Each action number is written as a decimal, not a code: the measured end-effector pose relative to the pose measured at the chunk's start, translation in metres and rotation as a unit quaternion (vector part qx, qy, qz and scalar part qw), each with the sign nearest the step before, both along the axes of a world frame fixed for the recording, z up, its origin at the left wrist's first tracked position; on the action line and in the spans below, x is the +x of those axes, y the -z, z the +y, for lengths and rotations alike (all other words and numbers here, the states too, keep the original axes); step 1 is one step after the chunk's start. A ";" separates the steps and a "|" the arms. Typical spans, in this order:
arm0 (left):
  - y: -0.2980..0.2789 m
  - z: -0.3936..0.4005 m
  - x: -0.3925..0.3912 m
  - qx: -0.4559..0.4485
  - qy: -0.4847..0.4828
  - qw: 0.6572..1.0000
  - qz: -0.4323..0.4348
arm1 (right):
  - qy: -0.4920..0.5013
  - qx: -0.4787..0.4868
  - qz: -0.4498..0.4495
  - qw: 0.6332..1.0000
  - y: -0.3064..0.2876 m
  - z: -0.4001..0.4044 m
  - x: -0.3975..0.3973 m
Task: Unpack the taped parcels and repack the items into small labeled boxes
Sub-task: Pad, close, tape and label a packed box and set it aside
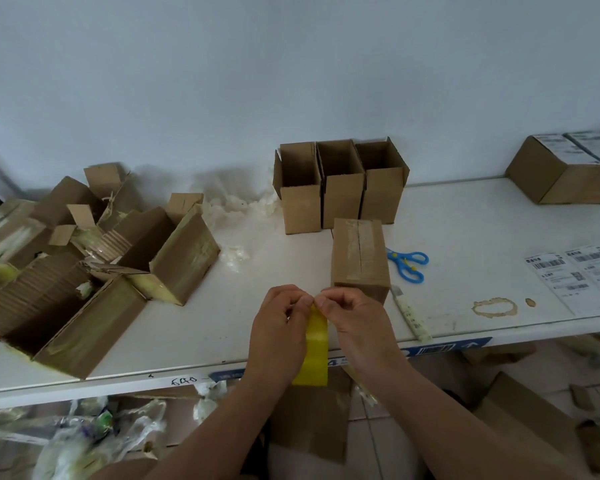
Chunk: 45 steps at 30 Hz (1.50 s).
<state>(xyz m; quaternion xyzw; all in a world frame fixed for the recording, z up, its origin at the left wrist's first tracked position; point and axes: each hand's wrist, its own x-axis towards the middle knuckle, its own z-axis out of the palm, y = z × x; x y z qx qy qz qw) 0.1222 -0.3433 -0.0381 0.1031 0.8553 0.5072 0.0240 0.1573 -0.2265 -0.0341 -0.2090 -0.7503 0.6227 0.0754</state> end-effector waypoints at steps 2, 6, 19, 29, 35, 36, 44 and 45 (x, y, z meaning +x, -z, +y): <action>0.000 0.001 0.003 -0.002 -0.032 0.999 -0.010 | -0.001 0.008 0.005 1.000 0.000 -0.001 -0.002; -0.002 0.006 0.006 0.004 -0.058 0.995 -0.078 | -0.016 0.020 -0.002 1.000 0.000 0.000 -0.003; 0.006 0.005 -0.052 -0.299 -0.013 0.942 0.151 | 0.028 0.264 0.023 0.964 -0.021 0.069 0.004; 0.042 0.022 -0.070 -0.383 0.035 0.907 0.169 | -0.074 0.345 -0.107 0.930 -0.007 0.090 -0.008; -0.003 0.052 -0.084 -0.083 -0.019 0.995 0.053 | -0.080 0.323 -0.119 0.935 0.000 0.100 -0.015; -0.011 0.061 -0.086 -0.035 -0.012 0.999 0.014 | -0.079 0.322 -0.128 0.935 0.002 0.101 -0.017; -0.009 0.107 -0.110 0.014 0.123 0.977 -0.171 | -0.092 0.323 -0.165 0.927 0.004 0.098 -0.027; -0.007 0.108 -0.112 0.001 0.125 0.979 -0.162 | -0.100 0.326 -0.171 0.924 0.003 0.098 -0.029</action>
